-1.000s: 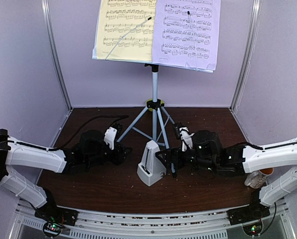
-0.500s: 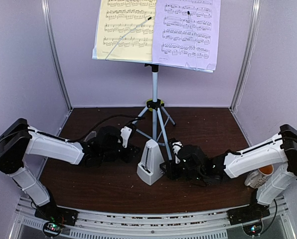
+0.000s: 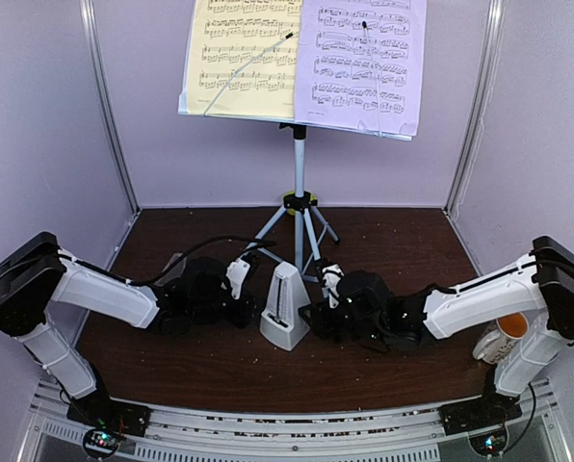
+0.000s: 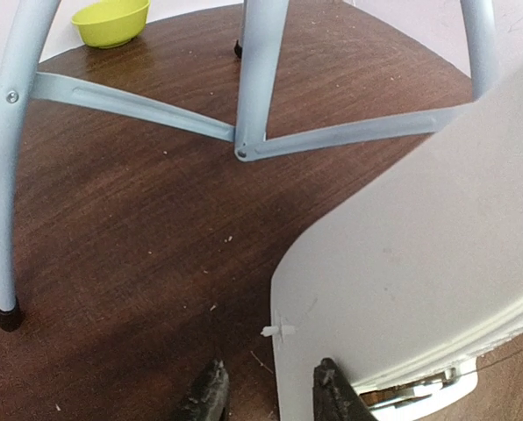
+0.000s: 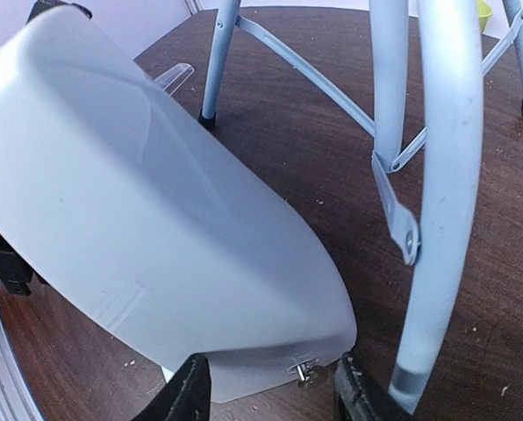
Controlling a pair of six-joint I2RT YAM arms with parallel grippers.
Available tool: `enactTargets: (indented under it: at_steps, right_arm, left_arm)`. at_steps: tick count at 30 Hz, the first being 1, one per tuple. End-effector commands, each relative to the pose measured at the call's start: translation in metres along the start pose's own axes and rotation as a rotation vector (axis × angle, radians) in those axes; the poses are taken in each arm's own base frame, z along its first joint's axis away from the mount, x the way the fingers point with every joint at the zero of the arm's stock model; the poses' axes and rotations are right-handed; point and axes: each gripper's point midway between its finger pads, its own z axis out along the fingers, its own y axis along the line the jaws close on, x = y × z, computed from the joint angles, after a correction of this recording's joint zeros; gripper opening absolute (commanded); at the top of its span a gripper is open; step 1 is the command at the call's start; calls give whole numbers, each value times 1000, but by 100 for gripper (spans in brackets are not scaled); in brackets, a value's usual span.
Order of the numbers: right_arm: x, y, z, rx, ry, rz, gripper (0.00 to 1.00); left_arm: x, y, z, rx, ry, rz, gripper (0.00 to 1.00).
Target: Set up the instrument practice props
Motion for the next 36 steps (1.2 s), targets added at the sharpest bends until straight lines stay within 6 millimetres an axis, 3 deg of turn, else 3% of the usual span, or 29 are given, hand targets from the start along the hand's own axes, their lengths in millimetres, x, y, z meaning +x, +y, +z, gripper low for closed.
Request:
enactTargets:
  at_steps: [1, 7, 11, 14, 20, 25, 36]
  right_arm:
    - [-36, 7, -12, -56, -107, -28, 51]
    - [-28, 8, -31, -104, -88, -48, 66]
    - [-31, 15, -45, -162, -127, -14, 84]
    - [-37, 24, -50, -177, -162, -8, 89]
    - [-46, 37, -36, -172, -177, -22, 91]
    - [-53, 29, -31, -98, -195, -8, 89]
    - [-58, 21, -33, -43, -215, -29, 73]
  left_arm:
    - [-20, -20, -6, 97, -82, -18, 34]
    - [-18, -25, -10, 120, -99, -43, 33]
    - [-17, -30, -10, 140, -96, -70, 33]
    - [-17, -35, -10, 157, -103, -90, 32]
    - [-19, -48, -11, 206, -116, -101, 32]
    - [-19, -56, -10, 226, -112, -107, 32]
    - [-17, -57, -7, 228, -110, -110, 31]
